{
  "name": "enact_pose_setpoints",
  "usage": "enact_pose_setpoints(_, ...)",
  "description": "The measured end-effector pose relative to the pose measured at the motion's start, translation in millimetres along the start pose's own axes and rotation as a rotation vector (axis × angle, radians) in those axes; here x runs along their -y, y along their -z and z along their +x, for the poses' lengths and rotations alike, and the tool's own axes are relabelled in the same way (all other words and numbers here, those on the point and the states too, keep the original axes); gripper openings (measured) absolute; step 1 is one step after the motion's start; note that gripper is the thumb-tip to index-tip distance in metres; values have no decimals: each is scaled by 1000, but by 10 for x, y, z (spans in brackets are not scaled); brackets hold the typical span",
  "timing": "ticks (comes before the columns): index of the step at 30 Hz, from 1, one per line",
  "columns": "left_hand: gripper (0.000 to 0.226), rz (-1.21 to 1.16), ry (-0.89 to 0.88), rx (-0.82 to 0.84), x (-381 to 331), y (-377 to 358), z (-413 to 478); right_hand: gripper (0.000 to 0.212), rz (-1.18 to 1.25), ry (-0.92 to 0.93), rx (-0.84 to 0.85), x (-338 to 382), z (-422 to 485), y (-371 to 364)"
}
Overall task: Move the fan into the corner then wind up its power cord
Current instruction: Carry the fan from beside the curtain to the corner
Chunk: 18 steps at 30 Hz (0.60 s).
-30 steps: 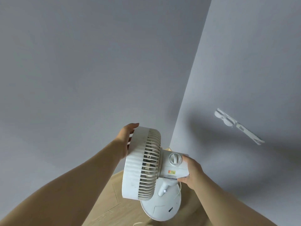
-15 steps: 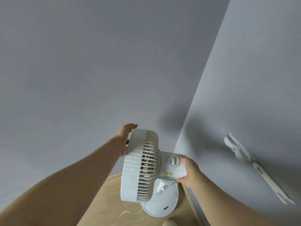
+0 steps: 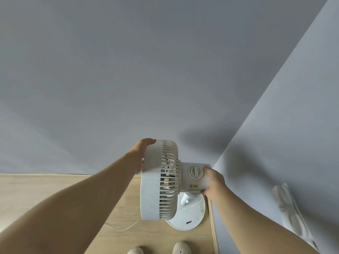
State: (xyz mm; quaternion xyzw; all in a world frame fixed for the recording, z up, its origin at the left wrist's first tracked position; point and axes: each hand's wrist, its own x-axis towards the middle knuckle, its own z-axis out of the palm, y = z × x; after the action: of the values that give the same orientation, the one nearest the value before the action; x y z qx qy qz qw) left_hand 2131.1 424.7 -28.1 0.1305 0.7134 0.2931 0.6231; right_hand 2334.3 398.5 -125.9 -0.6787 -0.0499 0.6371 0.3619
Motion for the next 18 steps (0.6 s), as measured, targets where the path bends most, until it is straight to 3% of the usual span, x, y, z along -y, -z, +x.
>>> enact_pose_setpoints(4,20,47,-25,-41,-24,5,41,40,-49,13,-4,117,100,-50)
enact_pose_setpoints(8,23,76,-45,-61,-9,-2,101,41,-84,13,-23,191,169,-78)
enact_pose_setpoints(11,9,112,-119,-73,-6,-41,195,42,-117,25,-22,210,241,-73)
enact_pose_setpoints(15,18,142,-180,-113,7,-85,344,43,-150,35,-9,257,340,-81)
enact_pose_setpoints(18,44,264,-196,-215,49,-136,424,43,-148,34,6,286,394,-76)
